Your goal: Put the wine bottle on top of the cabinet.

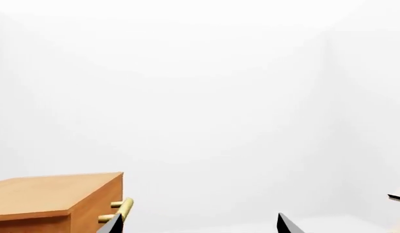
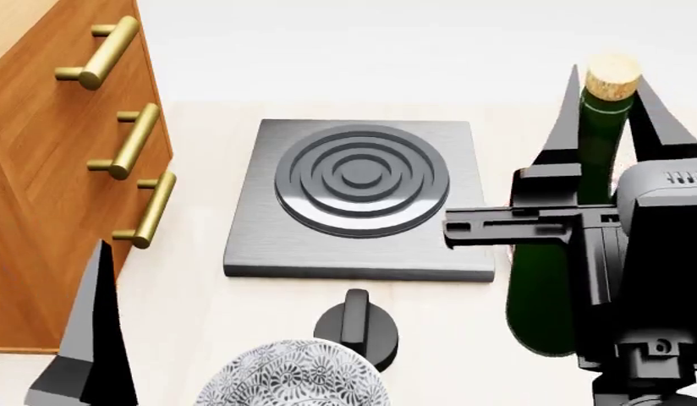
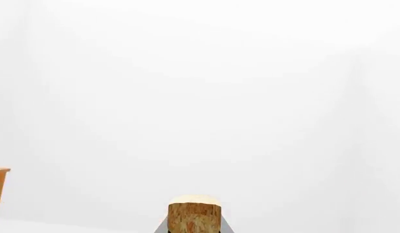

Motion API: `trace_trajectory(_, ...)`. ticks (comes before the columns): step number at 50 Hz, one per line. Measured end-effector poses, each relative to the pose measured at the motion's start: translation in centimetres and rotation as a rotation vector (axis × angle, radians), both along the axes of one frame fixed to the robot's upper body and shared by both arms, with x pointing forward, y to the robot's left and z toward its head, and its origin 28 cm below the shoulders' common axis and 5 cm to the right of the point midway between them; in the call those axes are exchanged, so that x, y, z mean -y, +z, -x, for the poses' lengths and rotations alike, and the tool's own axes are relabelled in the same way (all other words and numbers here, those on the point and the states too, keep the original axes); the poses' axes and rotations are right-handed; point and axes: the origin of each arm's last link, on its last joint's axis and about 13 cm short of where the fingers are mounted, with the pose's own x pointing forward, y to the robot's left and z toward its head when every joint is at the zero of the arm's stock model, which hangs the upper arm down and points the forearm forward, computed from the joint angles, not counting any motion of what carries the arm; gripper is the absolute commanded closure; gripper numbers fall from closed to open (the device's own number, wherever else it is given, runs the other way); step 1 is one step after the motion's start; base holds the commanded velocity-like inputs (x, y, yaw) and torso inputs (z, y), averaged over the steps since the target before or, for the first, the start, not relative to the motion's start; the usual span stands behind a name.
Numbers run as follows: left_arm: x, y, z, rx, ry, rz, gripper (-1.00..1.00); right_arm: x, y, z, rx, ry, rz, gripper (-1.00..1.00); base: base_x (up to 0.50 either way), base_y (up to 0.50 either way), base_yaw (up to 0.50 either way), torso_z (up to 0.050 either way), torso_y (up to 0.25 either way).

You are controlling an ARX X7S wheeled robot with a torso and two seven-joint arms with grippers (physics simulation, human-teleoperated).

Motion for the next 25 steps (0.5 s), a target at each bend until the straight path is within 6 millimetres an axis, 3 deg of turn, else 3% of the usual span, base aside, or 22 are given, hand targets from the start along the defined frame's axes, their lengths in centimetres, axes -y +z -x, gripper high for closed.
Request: trace_trajectory(25, 3.7, -1.8, 0.1, -0.094, -0.199, -0.035, -1.00, -2.7, 2.9, 0.4, 0.032, 0.264, -0.079, 1.00, 0.00, 0.00, 0.00, 0.000, 0.000)
